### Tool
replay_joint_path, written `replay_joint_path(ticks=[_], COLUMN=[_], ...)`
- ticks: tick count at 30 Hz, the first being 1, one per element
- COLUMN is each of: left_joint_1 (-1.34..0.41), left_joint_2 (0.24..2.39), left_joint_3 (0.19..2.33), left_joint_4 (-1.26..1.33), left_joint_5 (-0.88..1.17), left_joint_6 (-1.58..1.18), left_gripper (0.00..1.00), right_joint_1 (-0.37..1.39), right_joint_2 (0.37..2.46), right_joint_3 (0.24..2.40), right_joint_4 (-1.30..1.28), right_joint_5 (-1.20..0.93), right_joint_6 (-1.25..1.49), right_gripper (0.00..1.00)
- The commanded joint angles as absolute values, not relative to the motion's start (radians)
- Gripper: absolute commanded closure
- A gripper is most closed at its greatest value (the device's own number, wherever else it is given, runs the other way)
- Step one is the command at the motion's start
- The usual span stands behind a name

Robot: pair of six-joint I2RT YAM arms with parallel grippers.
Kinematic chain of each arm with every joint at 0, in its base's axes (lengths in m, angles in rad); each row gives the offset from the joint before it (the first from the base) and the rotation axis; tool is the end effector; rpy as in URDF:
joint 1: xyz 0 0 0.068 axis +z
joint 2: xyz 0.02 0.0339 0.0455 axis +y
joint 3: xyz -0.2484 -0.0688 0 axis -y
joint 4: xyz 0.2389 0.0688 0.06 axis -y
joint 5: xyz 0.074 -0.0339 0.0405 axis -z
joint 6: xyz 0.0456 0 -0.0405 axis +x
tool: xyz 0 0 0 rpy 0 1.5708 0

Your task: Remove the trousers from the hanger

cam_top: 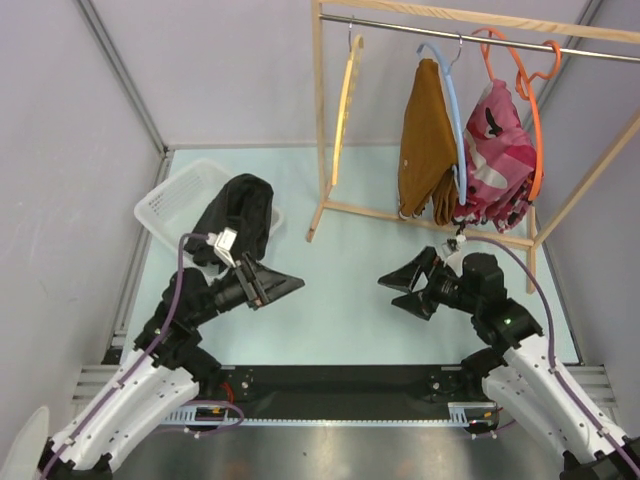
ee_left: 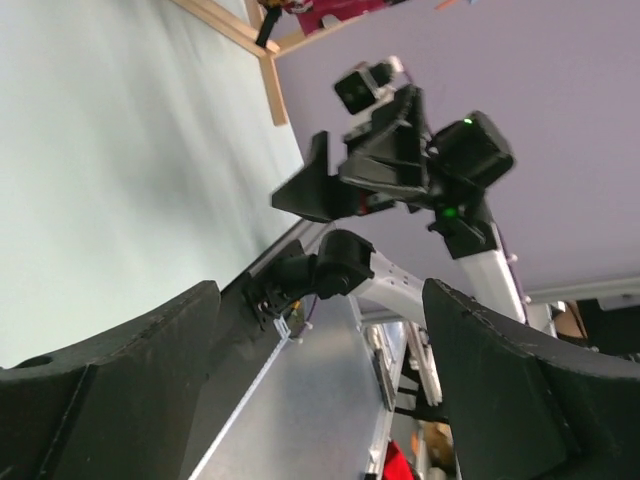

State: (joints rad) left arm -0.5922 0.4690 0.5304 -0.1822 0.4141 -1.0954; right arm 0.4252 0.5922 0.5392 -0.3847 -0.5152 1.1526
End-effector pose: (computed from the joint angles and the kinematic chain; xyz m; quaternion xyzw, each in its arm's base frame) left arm 0.1126 -0.0979 0.2864 -0.0503 0.7434 -0.5872 0.3164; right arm 0.1352 0.0859 0.2512 0.1625 0.8112 0.5197 0.2132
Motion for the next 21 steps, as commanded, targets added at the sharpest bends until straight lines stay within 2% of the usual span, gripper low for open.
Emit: replay_joint_path(ticks=[1,4,9,11,12,16,21], left_joint_1=[-0.588,-0.588,-0.588,-0.588,-0.588,-0.588,-0.588], left_joint_2=[0.393,0.301,0.1,0.03,0.003,-0.141,-0.077], left_joint_3=[0.327,0.073,-0.168,-0.181,-0.179,-0.172,-0.17], left_joint_4=[0.081,0.347,0.521,0.421,0.375,0.168,0.199], left_joint_5=[0.492,0.511,0.483,0.492,0.5,0.497,0.506], left_joint_6=[-1.206,-1.354,-1.497,-1.458,-1.441,-1.376,-1.361], left_gripper=[0.11,0.11,0.1,0.07,0.05,0.0,0.0], right_joint_1=[0.423,0.422,0.422,0.422,0.423,0.423,0.423], right_joint_2=[0.523,0.514,0.548,0.563,0.564,0.58,0.618], right_joint_3=[0.367,0.269,-0.021,-0.099,-0.095,-0.092,-0.091], right_joint_4=[-0.153,-0.028,0.341,0.388,0.308,0.25,0.207], right_joint_5=[-0.446,-0.448,-0.492,-0.474,-0.465,-0.469,-0.465], right_joint_6=[1.218,1.277,1.408,1.419,1.393,1.267,1.212], right_gripper=[0.0,0.0,0.0,0.0,0.0,0.0,0.0])
